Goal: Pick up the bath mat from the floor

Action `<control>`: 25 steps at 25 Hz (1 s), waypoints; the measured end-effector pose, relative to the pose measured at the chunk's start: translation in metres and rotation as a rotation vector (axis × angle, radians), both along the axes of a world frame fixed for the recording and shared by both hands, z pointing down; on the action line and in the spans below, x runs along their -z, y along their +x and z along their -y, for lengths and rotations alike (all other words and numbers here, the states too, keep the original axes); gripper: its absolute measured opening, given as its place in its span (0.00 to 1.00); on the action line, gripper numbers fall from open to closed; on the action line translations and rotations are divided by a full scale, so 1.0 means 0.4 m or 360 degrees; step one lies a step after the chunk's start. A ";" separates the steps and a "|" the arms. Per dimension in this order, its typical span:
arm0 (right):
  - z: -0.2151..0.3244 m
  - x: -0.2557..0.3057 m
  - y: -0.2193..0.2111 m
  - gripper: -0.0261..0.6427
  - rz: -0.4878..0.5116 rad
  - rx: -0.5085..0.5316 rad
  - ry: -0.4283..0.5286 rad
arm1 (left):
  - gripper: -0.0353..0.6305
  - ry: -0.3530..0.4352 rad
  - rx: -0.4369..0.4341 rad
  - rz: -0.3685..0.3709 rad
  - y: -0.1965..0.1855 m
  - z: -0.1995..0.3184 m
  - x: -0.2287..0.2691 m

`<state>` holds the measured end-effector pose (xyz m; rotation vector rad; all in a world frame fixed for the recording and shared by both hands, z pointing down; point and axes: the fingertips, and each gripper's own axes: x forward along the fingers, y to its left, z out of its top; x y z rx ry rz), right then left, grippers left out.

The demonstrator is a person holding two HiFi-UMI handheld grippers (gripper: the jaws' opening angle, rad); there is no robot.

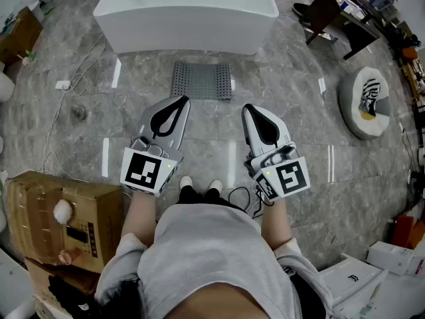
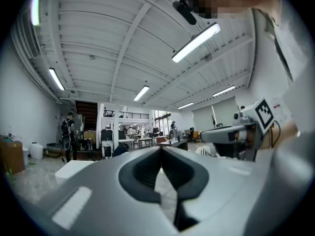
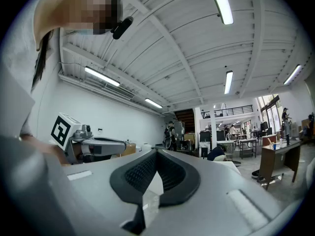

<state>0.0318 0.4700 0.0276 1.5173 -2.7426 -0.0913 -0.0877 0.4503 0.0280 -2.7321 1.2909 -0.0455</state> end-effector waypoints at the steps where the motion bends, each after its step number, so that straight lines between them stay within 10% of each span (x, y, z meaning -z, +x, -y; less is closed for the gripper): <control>1: 0.001 0.001 0.000 0.04 0.0003 0.0000 0.0001 | 0.06 -0.0003 0.0002 0.0002 0.000 0.000 0.000; 25: 0.058 -0.013 -0.080 0.04 0.0062 -0.0123 0.0036 | 0.06 -0.0038 -0.0060 0.0024 -0.094 0.074 -0.029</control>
